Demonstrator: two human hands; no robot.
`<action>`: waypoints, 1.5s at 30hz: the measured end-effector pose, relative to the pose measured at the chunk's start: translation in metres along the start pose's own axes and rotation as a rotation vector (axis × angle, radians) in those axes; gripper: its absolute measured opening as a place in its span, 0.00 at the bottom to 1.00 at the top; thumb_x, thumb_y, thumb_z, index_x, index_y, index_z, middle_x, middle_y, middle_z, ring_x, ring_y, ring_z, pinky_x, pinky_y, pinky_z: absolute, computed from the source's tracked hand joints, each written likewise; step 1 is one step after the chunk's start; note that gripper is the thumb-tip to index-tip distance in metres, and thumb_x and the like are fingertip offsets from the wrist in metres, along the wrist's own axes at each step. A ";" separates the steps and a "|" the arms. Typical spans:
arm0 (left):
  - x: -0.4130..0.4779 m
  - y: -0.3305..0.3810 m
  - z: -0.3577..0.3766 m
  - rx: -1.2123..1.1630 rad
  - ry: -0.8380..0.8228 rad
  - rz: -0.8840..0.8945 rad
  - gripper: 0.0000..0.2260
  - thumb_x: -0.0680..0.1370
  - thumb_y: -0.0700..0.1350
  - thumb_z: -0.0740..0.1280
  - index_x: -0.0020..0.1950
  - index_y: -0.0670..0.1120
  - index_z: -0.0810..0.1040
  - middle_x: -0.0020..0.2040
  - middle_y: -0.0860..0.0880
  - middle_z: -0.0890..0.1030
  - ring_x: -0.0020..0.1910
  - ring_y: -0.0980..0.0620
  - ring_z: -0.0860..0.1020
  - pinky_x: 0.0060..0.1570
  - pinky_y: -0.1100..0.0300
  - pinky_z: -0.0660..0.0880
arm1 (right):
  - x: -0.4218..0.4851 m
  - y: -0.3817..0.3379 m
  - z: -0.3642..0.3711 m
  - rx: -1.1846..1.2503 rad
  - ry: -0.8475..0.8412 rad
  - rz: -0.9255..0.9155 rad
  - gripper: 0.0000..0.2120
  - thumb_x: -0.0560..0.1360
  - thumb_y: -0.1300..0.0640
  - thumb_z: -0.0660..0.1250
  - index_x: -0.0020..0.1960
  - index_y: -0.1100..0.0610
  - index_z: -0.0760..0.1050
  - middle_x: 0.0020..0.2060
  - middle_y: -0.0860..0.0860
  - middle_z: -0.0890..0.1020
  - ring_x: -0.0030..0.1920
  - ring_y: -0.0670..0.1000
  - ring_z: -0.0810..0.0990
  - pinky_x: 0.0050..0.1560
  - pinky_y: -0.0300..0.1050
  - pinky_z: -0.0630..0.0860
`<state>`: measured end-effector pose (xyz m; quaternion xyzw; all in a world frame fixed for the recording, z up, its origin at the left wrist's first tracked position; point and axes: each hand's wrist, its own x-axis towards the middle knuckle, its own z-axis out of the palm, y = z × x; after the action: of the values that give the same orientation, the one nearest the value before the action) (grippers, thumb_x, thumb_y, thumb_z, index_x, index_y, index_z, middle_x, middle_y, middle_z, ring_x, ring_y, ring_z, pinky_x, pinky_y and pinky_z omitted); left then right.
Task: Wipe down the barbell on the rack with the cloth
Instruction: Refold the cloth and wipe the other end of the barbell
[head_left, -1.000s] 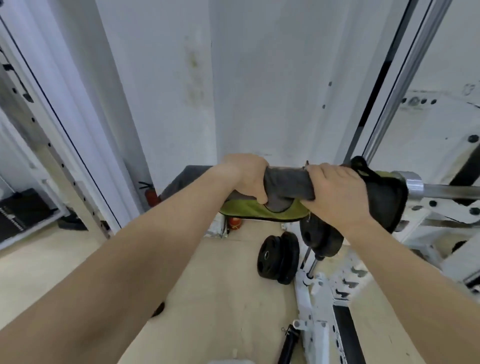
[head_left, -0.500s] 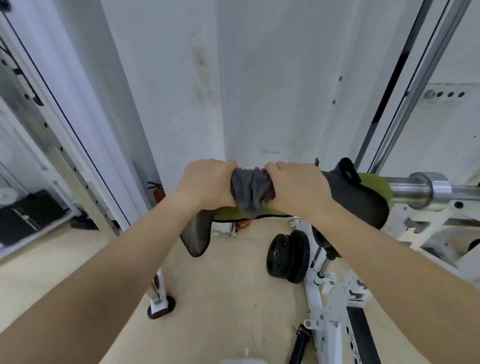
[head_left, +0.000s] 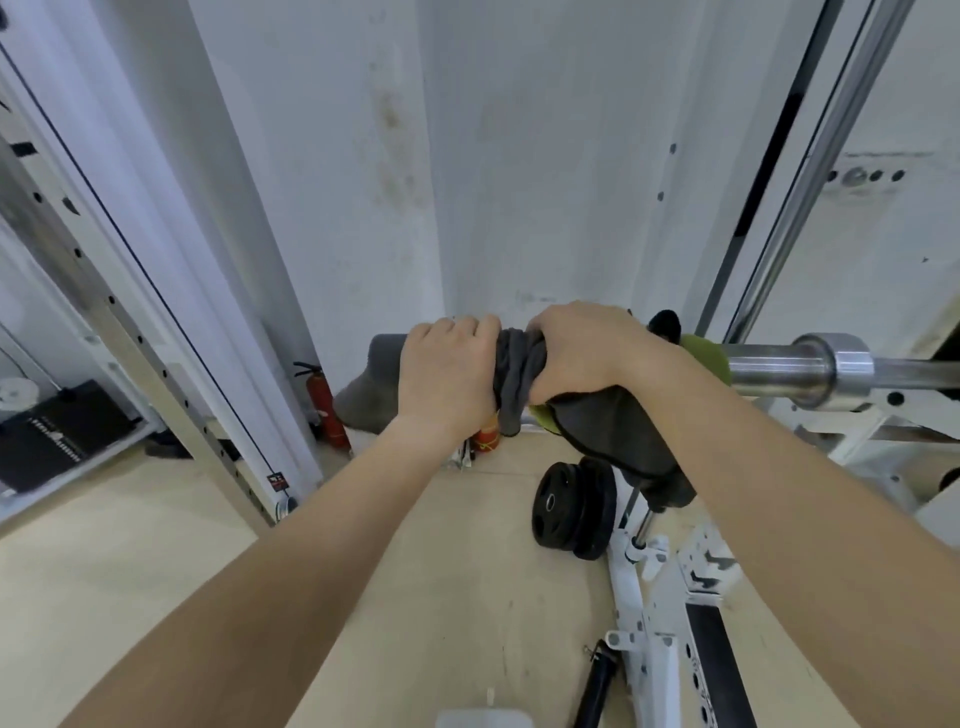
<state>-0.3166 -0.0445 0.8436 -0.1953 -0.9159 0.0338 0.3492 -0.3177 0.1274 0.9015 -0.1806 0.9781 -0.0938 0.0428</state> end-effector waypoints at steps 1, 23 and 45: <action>0.006 0.008 -0.006 -0.036 -0.064 0.008 0.10 0.72 0.51 0.69 0.46 0.48 0.71 0.37 0.50 0.77 0.35 0.46 0.75 0.36 0.55 0.61 | -0.011 0.010 0.004 -0.086 0.129 0.001 0.18 0.62 0.36 0.72 0.41 0.47 0.75 0.33 0.45 0.79 0.35 0.48 0.77 0.34 0.44 0.69; 0.076 0.148 -0.001 -0.237 -0.204 0.250 0.15 0.75 0.57 0.66 0.56 0.49 0.74 0.43 0.51 0.81 0.38 0.47 0.79 0.33 0.55 0.70 | -0.146 0.154 0.016 -0.489 0.647 0.115 0.28 0.67 0.42 0.72 0.62 0.54 0.77 0.57 0.51 0.82 0.59 0.55 0.79 0.63 0.52 0.70; 0.098 0.195 -0.013 -0.186 -0.391 0.284 0.07 0.78 0.49 0.66 0.52 0.46 0.73 0.43 0.51 0.78 0.40 0.49 0.79 0.35 0.55 0.69 | -0.114 0.174 -0.015 -0.315 0.232 0.262 0.18 0.62 0.39 0.73 0.44 0.49 0.75 0.36 0.46 0.77 0.40 0.51 0.78 0.38 0.46 0.76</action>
<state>-0.3096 0.1719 0.8756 -0.3429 -0.9286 0.0354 0.1376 -0.2735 0.3310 0.8867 -0.0444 0.9941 0.0464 -0.0870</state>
